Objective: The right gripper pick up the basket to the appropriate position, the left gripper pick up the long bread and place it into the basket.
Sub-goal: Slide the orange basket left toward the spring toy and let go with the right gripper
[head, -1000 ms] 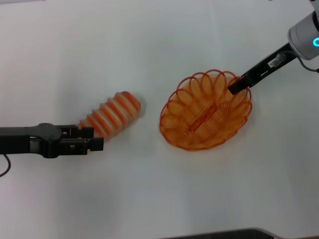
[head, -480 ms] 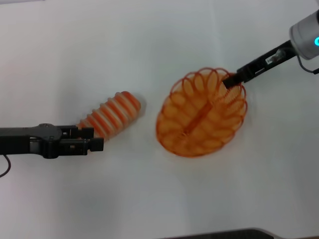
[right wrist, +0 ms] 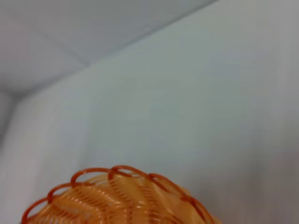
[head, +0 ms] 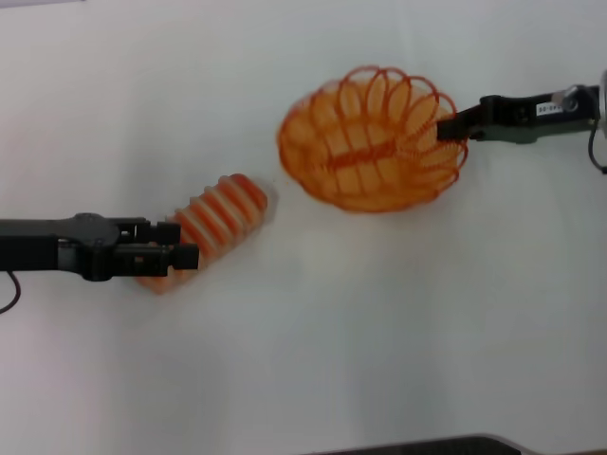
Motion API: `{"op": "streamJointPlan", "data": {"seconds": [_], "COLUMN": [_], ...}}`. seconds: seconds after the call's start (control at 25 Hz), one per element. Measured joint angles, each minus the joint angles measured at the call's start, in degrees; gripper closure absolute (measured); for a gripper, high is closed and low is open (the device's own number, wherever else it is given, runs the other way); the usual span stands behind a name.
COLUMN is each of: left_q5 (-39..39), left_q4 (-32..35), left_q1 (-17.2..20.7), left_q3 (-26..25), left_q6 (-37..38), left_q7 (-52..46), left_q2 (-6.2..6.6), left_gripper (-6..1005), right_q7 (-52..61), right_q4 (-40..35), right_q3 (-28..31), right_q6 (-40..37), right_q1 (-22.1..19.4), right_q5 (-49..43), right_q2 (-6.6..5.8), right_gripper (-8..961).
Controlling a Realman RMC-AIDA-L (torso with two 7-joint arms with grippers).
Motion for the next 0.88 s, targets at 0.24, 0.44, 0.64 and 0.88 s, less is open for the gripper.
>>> {"op": "streamJointPlan", "data": {"seconds": [0.24, 0.44, 0.64, 0.88], "left_q5": [-0.06, -0.06, -0.06, -0.06], "left_q4": [-0.01, -0.02, -0.12, -0.25], "left_q1": [-1.75, -2.87, -3.29, -3.41], "left_q3": [-0.11, -0.11, -0.1, -0.11], "left_q6": [-0.2, -0.48, -0.74, -1.09], "left_q7": [0.14, 0.15, 0.02, -0.03], "left_q2": [-0.02, 0.18, 0.21, 0.24], "left_gripper": [244, 244, 243, 243], "right_q7": [2.68, 3.03, 2.38, 2.29], "right_q4": [0.82, 2.91, 5.95, 6.7], "right_q3": [1.52, 2.91, 4.34, 5.39], "right_q6": [0.42, 1.96, 3.58, 3.84], "right_q1": [-3.75, -4.7, -4.73, -4.93], "right_q5": [5.97, 7.04, 7.07, 7.13], "right_q2": [1.98, 1.9, 1.16, 1.24], "right_gripper": [860, 860, 836, 748]}}
